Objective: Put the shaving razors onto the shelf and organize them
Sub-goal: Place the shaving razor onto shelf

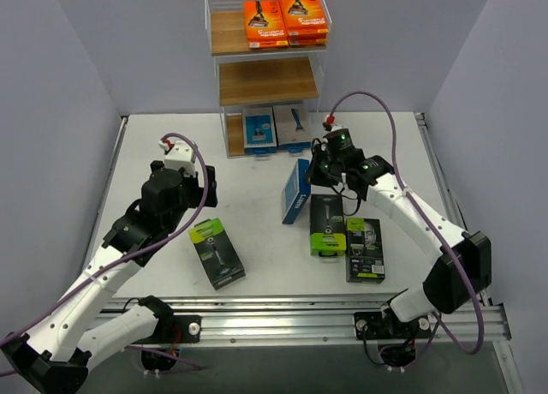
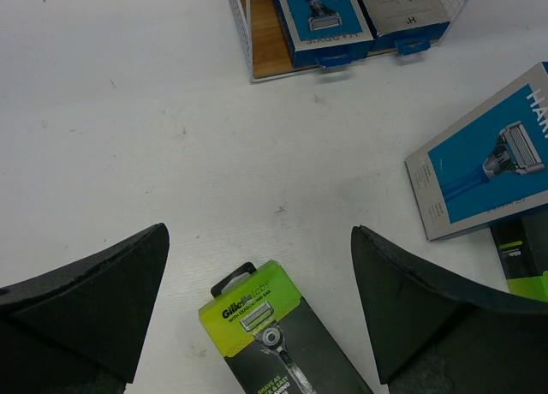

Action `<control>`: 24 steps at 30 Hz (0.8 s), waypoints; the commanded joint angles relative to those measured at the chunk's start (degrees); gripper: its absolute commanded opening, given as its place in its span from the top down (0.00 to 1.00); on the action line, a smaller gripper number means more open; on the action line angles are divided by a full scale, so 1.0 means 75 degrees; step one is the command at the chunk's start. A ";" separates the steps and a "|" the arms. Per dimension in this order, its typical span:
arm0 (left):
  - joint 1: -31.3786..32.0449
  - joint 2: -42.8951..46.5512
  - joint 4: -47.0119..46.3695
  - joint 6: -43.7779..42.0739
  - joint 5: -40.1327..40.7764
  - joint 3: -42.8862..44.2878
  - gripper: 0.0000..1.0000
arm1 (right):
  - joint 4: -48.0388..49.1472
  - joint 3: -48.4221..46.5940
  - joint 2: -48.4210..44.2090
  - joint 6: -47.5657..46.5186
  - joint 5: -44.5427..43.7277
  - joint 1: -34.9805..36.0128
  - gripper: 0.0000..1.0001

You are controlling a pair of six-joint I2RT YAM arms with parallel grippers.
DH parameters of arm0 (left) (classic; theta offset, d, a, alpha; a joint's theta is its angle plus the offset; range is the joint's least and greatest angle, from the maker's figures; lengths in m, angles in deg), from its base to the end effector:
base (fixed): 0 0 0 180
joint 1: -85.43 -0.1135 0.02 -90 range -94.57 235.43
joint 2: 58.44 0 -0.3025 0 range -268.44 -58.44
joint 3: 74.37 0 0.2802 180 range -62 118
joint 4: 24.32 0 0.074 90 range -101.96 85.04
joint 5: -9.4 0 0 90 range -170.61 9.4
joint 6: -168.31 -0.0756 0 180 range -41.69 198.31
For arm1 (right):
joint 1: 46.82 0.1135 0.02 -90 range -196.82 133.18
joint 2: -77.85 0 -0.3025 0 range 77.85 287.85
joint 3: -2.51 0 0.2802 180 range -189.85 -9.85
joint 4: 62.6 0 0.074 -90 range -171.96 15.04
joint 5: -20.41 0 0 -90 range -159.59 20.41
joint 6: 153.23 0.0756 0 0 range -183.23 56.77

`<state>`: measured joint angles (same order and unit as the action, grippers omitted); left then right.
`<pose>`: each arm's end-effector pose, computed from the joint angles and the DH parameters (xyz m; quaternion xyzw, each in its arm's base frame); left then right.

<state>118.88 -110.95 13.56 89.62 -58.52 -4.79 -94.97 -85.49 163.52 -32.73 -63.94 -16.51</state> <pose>0.2146 -0.1077 0.3846 0.0484 0.8138 -0.0664 0.5753 0.3470 0.2115 0.3518 -0.0232 0.8652 0.2894 0.4088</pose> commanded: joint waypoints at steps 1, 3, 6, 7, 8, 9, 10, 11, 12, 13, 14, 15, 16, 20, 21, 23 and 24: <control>0.0051 0.0088 -0.0262 -0.0043 0.0020 0.0013 0.04 | 0.1728 0.0919 -0.0699 0.0959 0.0383 -0.0080 1.00; 0.0063 0.0087 -0.0262 -0.0043 0.0020 0.0013 0.04 | 0.2361 0.1282 -0.0944 0.1346 0.0477 -0.0161 1.00; 0.0063 0.0064 -0.0262 -0.0043 0.0032 0.0013 0.04 | 0.3085 0.1822 -0.1167 0.1755 0.0512 -0.0208 1.00; 0.0075 0.0052 -0.0250 -0.0043 0.0043 0.0013 0.04 | 0.3252 0.2055 -0.1227 0.1850 0.0477 -0.0232 1.00; 0.0075 0.0041 -0.0262 -0.0043 0.0043 0.0001 0.04 | 0.3579 0.2173 -0.1297 0.1944 0.0489 -0.0255 1.00; 0.0075 0.0041 -0.0250 -0.0043 0.0055 0.0001 0.04 | 0.3698 0.2244 -0.1425 0.2026 0.0500 -0.0302 1.00; 0.0075 0.0041 -0.0250 -0.0043 0.0055 0.0001 0.04 | 0.3804 0.2315 -0.1496 0.2050 0.0477 -0.0349 1.00; 0.0075 0.0041 -0.0250 -0.0043 0.0067 0.0001 0.04 | 0.4025 0.2443 -0.1555 0.2085 0.0454 -0.0384 1.00; 0.0075 0.0029 -0.0262 -0.0043 0.0078 0.0001 0.04 | 0.4167 0.2502 -0.1671 0.2109 0.0465 -0.0419 1.00; 0.0075 0.0029 -0.0262 -0.0043 0.0079 -0.0011 0.04 | 0.4307 0.2561 -0.1707 0.2225 0.0489 -0.0512 1.00; 0.0075 0.0017 -0.0262 -0.0043 0.0090 -0.0011 0.04 | 0.4668 0.2701 -0.1754 0.2296 0.0570 -0.0536 1.00; 0.0075 0.0017 -0.0250 -0.0043 0.0090 -0.0011 0.04 | 0.4846 0.2760 -0.1812 0.2389 0.0617 -0.0572 1.00; 0.0075 0.0006 -0.0250 -0.0043 0.0079 -0.0011 0.04 | 0.5045 0.2819 -0.1825 0.2576 0.0653 -0.0607 1.00; 0.0075 -0.0053 -0.0262 -0.0032 0.0055 -0.0011 0.04 | 0.6273 0.3065 -0.1825 0.2951 0.0723 -0.0666 1.00; 0.0075 -0.0053 -0.0262 -0.0032 0.0044 -0.0011 0.04 | 0.6475 0.3135 -0.1767 0.3022 0.0735 -0.0677 1.00; 0.0087 -0.0088 -0.0262 -0.0032 0.0020 -0.0011 0.04 | 0.7070 0.3194 -0.1685 0.3279 0.0758 -0.0712 1.00; 0.0087 -0.0088 -0.0262 -0.0020 0.0020 -0.0022 0.04 | 0.7260 0.3217 -0.1580 0.3350 0.0793 -0.0747 1.00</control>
<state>119.16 -111.47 13.56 89.64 -58.43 -4.79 -54.06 -61.47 152.31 -11.29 -59.37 -21.43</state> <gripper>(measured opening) 0.964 0.009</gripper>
